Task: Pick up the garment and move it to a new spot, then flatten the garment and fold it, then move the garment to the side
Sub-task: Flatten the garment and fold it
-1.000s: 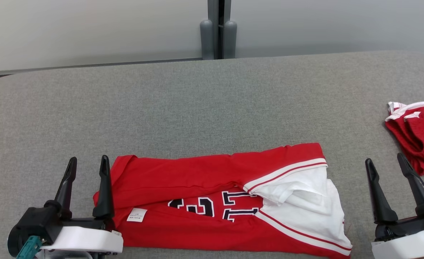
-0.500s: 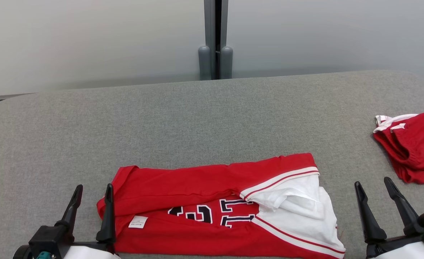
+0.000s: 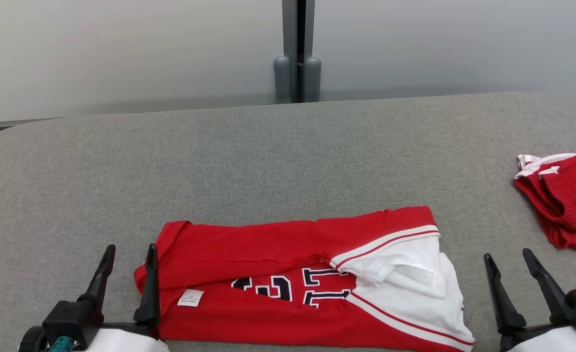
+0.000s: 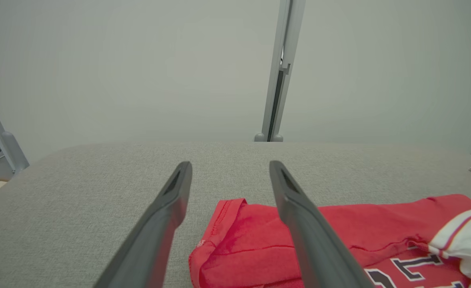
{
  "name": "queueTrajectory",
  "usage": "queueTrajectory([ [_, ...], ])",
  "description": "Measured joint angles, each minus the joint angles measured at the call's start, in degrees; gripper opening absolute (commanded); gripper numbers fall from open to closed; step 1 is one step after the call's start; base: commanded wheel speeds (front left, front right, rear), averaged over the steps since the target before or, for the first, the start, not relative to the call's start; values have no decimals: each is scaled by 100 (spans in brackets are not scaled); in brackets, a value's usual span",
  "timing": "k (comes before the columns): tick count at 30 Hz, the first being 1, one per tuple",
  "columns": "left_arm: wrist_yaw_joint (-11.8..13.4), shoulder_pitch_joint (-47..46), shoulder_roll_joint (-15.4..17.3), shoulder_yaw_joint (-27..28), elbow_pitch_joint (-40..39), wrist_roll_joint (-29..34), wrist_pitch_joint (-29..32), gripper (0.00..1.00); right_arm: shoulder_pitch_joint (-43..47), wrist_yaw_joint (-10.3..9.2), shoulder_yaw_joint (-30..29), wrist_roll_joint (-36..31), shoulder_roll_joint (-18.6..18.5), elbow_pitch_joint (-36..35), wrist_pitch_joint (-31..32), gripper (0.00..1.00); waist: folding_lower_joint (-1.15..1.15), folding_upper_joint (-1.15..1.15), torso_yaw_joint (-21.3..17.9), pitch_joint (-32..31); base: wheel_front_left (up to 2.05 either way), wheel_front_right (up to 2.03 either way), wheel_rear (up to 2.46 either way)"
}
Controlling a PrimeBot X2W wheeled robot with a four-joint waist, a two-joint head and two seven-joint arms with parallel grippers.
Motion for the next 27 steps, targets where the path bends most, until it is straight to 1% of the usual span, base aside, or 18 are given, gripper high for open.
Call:
queueTrajectory([
  [2,0,-53,-8,-36,-1,21,10,100,-80,0,55,34,-47,213,16,100,0,0,40,45,0,0,0],
  [6,-29,-242,-45,-104,20,41,35,100,-319,0,310,172,-149,879,118,100,0,0,132,189,0,0,0],
  [14,-112,-701,-130,-168,147,47,67,100,-1065,0,856,567,-9,2191,48,100,0,0,355,641,0,0,0],
  [17,-152,-812,-146,-187,215,74,51,100,-1212,0,956,658,51,2510,29,100,0,0,460,741,0,0,0],
  [21,-175,-875,-170,-201,260,114,42,100,-1264,-3,1032,899,65,2641,52,100,0,0,536,766,0,0,0],
  [22,-176,-900,-179,-199,258,126,30,100,-1263,-11,1043,907,59,2650,90,82,0,0,543,749,0,0,0],
  [23,-176,-911,-186,-193,256,126,15,100,-1262,-11,1061,944,63,2648,174,46,0,0,545,733,0,0,0],
  [24,-176,-907,-189,-187,259,126,15,100,-1256,-11,1100,982,74,2628,234,24,0,0,541,719,0,0,0],
  [25,-176,-904,-198,-175,255,126,10,100,-1249,-8,1150,984,81,2594,291,0,0,0,531,710,0,0,0],
  [26,-176,-904,-198,-175,255,126,10,100,-1249,-8,1150,984,81,2594,291,0,0,0,531,710,0,0,0],
  [27,-175,-903,-212,-163,241,127,-2,100,-1237,-7,1210,1039,97,2514,454,0,0,0,507,697,0,0,0],
])
